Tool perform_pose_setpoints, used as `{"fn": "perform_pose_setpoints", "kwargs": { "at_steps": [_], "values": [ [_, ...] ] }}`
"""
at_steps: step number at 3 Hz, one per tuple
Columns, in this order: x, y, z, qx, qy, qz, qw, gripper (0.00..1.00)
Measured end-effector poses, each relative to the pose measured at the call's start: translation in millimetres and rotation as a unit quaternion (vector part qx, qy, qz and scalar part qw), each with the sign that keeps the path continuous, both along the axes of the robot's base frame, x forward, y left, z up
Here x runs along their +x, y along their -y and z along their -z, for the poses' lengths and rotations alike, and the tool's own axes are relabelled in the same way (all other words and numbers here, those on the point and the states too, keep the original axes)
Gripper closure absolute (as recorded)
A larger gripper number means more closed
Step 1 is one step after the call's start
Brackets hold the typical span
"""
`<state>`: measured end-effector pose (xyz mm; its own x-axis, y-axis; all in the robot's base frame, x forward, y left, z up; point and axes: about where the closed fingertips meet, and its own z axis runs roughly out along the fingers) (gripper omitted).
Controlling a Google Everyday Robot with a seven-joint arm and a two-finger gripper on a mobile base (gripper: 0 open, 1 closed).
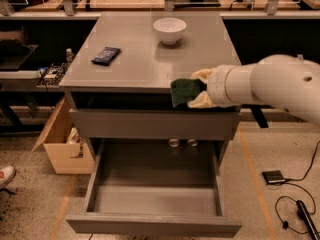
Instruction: Pick sponge from middle drawer and place on counter
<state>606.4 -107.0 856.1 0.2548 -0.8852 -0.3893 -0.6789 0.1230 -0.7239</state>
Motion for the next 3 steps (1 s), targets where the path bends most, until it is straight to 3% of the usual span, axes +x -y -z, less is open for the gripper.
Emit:
{"fn": "perform_pose_setpoints", "kwargs": {
  "at_steps": [1, 3],
  "values": [
    [46.4, -3.4, -43.0, -0.038, 0.033, -0.017, 0.9986, 1.0],
    [125.3, -25.2, -72.6, -0.069, 0.039, -0.042, 0.9959, 1.0]
  ]
}}
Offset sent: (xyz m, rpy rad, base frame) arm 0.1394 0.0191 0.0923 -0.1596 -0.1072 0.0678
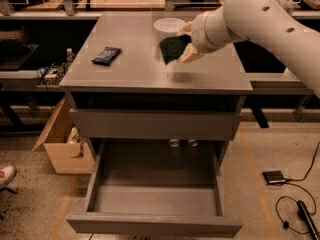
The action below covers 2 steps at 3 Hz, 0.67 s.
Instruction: Pick sponge from middle drawer and place on counter
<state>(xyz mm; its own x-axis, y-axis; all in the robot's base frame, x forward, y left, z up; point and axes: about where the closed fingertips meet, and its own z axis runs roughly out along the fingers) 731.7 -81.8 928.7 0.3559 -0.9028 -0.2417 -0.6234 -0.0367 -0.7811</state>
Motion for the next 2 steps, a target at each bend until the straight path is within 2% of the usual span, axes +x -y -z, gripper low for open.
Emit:
{"fn": "perform_pose_setpoints", "kwargs": {
  "at_steps": [1, 2],
  "values": [
    [43.2, -24.5, -4.1, -0.011, -0.006, -0.028, 0.9995, 0.98],
    [65.2, -37.3, -3.0, -0.017, -0.018, -0.043, 0.9988, 0.88]
  ]
}}
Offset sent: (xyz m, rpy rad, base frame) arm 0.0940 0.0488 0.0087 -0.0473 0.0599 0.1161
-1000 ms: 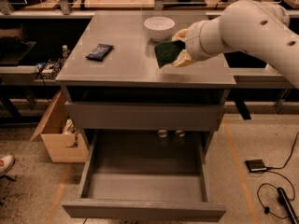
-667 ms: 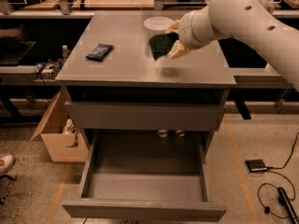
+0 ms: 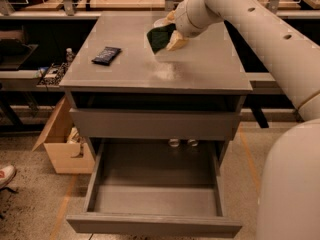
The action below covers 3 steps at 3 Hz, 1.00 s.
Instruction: Pick sponge from middle drawer and place on counter
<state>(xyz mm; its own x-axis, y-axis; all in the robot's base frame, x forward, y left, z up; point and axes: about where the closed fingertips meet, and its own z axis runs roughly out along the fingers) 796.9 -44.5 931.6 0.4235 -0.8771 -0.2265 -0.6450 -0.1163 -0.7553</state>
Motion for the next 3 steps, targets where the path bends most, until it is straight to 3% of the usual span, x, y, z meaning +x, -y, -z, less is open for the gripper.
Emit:
{"fn": "perform_pose_setpoints", "kwargs": {
  "at_steps": [1, 3],
  "values": [
    [2.5, -1.0, -4.2, 0.002, 0.002, 0.0, 1.0, 0.7],
    [3.5, -6.0, 1.1, 0.002, -0.002, -0.004, 1.0, 0.24]
  ]
}}
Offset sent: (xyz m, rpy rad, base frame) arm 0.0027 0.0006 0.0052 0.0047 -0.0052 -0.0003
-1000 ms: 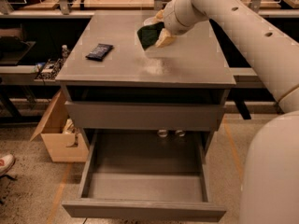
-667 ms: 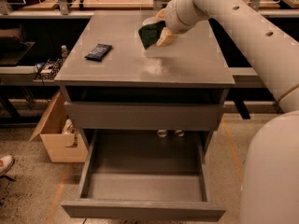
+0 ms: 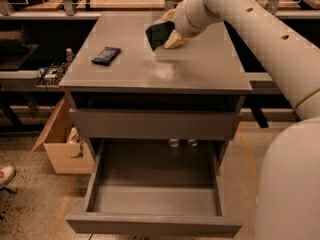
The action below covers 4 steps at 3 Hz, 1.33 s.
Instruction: Pick sponge from middle drawer and place on counter
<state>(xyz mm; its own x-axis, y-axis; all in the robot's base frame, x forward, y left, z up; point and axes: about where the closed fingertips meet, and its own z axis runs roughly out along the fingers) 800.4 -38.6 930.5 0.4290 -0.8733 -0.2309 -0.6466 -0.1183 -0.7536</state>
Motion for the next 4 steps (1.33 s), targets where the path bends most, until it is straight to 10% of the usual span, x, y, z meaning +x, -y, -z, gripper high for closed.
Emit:
{"fn": "perform_pose_setpoints", "kwargs": {
  "at_steps": [1, 4],
  "values": [
    [-1.6, -2.5, 0.9, 0.004, -0.002, -0.004, 1.0, 0.02],
    [-11.2, 29.8, -22.1, -0.011, 0.008, 0.036, 0.9993, 0.0]
  ]
}}
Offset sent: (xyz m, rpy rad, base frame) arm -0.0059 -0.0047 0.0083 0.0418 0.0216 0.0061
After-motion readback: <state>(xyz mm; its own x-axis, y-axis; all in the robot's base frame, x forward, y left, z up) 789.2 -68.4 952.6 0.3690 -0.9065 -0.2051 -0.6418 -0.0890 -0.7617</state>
